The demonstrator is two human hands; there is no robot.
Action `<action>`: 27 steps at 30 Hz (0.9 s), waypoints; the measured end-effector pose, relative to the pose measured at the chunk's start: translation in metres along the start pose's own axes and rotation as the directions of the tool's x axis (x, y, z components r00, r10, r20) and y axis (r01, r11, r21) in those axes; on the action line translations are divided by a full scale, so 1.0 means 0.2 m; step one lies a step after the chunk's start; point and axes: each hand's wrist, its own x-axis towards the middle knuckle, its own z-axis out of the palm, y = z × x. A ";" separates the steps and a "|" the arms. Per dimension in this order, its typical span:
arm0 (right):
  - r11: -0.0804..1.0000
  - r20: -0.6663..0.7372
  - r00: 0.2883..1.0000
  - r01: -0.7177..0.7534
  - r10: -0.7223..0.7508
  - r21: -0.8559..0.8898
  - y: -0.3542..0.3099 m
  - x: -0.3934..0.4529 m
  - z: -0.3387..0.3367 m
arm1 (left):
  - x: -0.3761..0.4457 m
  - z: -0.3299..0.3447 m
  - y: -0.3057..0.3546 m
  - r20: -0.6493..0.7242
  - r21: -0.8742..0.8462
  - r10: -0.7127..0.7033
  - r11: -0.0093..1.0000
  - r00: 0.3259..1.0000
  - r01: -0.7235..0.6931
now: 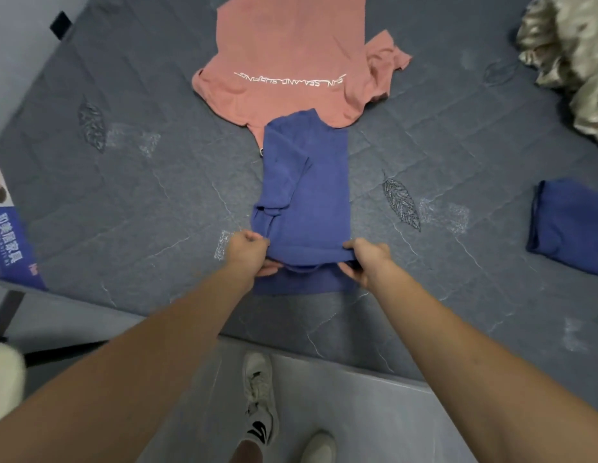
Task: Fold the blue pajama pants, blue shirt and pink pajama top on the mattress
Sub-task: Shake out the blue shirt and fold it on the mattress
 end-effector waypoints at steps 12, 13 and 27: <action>0.683 -0.164 0.942 0.085 -0.292 -0.725 0.11 0.22 0.07 | 0.20 0.01 -0.19 -0.125 0.531 0.172 0.844 0.977 -0.081; 0.672 -0.164 0.952 0.055 -0.258 -0.738 0.15 0.23 0.05 | 0.20 0.01 -0.23 -0.122 0.543 0.105 0.840 0.987 -0.022; 0.850 0.087 0.984 0.179 -0.156 -0.495 0.32 0.16 -0.12 | 0.07 -0.05 -0.43 0.074 0.336 0.063 0.938 0.995 -0.084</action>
